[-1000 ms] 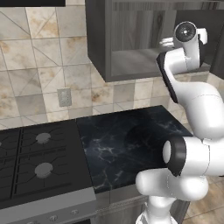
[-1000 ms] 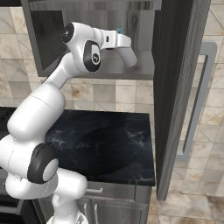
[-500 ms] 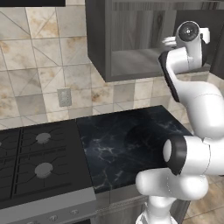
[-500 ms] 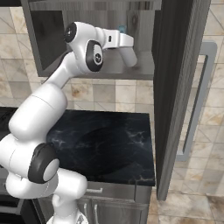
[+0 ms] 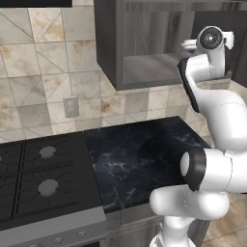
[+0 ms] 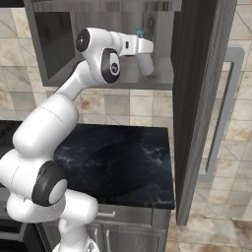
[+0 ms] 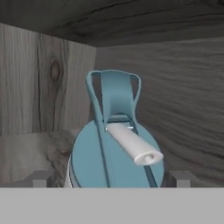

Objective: Sort all alcoholic drinks to one cabinet, and non-alcoholic drinks to the other.

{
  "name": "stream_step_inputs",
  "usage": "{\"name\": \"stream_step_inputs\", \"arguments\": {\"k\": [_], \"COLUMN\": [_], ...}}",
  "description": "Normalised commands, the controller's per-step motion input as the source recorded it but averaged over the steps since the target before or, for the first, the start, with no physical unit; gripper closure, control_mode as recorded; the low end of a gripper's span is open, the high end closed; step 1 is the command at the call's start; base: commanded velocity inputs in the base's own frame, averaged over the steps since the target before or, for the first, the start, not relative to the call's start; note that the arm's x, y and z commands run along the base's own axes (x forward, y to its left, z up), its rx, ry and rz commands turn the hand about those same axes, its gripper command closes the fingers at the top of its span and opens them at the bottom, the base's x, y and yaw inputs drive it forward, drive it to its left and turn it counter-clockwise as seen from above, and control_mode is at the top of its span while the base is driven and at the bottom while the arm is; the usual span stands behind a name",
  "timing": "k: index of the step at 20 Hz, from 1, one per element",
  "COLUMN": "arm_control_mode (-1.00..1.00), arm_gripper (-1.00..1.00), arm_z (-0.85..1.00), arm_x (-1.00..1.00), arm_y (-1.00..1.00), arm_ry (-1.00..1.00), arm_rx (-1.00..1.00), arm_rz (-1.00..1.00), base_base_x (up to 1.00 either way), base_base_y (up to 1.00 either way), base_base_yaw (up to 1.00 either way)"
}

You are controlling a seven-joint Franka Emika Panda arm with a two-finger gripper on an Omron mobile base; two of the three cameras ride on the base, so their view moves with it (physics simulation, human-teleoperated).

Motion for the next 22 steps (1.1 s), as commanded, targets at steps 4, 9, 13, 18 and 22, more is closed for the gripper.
{"name": "stream_step_inputs", "arguments": {"k": [4, 9, 13, 18, 22], "arm_control_mode": [-1.0, -1.0, -1.0, -1.0, -1.0], "arm_gripper": [-1.0, -1.0, -1.0, -1.0, -1.0], "arm_z": [-0.03, -0.01, 0.0, 0.0, 0.0], "arm_x": [0.3, 0.24, 0.17, 0.05, 0.0], "arm_y": [-0.12, -0.1, -0.07, -0.02, 0.0], "arm_ry": [-0.06, -0.04, -0.01, -0.03, -0.04], "arm_rx": [0.0, 0.0, 0.0, 0.0, 0.0], "arm_rz": [-0.01, -0.01, -0.01, 0.0, 0.0], "base_base_x": [0.0, 0.0, 0.0, 0.0, 0.0], "base_base_y": [0.0, 0.0, 0.0, 0.0, 0.0], "base_base_yaw": [0.0, 0.0, 0.0, 0.0, 0.0]}}
